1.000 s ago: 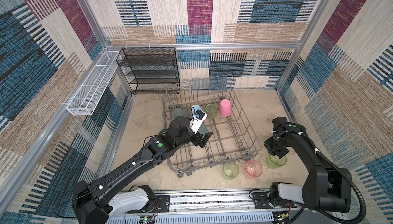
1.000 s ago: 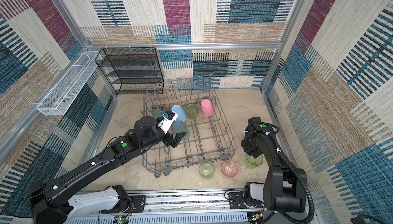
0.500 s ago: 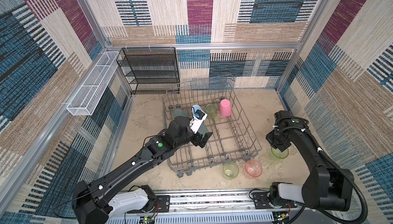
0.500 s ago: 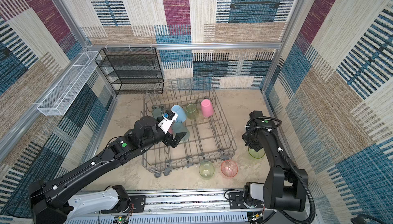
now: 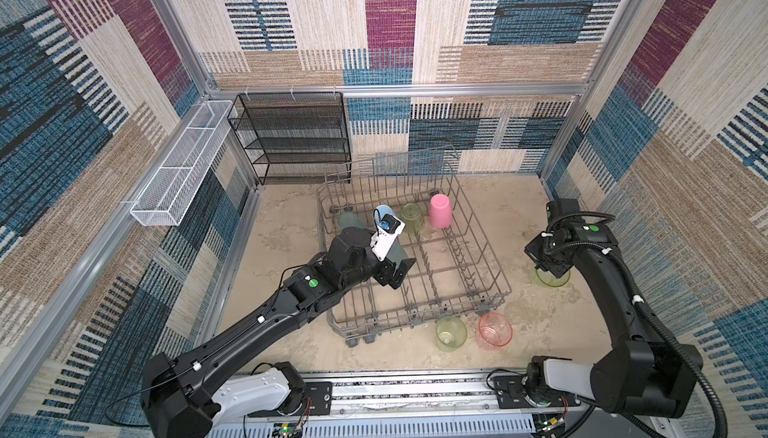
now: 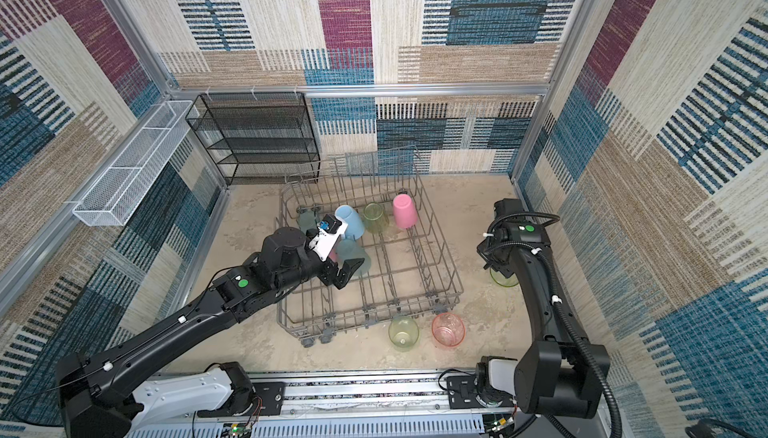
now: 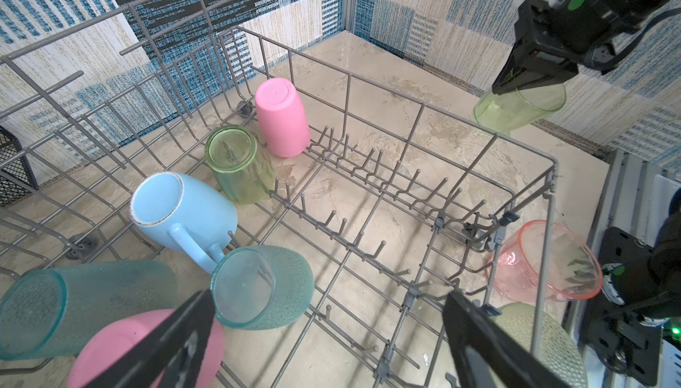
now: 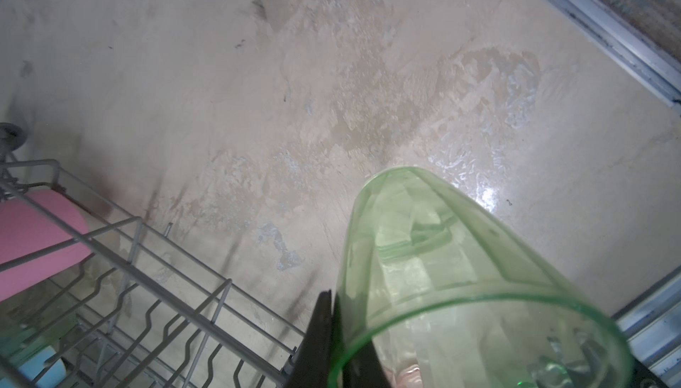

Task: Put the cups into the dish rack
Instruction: 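Lift the green cup toward the rack while the left gripper rises toward it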

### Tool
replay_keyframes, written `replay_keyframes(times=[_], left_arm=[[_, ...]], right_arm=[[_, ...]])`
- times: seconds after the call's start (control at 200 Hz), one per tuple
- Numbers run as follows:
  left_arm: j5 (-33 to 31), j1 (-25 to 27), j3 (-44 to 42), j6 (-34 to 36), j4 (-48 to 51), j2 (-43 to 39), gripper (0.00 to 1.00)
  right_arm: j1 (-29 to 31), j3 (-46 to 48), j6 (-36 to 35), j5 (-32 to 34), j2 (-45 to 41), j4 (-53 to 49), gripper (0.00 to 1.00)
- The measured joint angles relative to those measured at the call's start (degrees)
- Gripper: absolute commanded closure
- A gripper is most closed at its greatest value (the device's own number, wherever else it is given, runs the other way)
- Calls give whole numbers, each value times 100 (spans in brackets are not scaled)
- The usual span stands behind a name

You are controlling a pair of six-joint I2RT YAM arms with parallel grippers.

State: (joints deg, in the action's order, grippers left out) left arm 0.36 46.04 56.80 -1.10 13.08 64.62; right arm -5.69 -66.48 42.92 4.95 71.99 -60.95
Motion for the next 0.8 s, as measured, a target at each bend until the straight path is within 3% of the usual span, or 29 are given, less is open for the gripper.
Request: replay_keyframes(times=[0.135,0.431,0.796], left_arm=[[0,0,0,-26,0,15,0],[-4,0,0,-42,0,17,0],[-20,-2,85,-70,7,149,0]], right_arm=[[-2,-221,-319,-144,-142,258,100],[0,-566,-848,-793,-289,966,100],[289,-566,-977,-1845,-474,2417,100]])
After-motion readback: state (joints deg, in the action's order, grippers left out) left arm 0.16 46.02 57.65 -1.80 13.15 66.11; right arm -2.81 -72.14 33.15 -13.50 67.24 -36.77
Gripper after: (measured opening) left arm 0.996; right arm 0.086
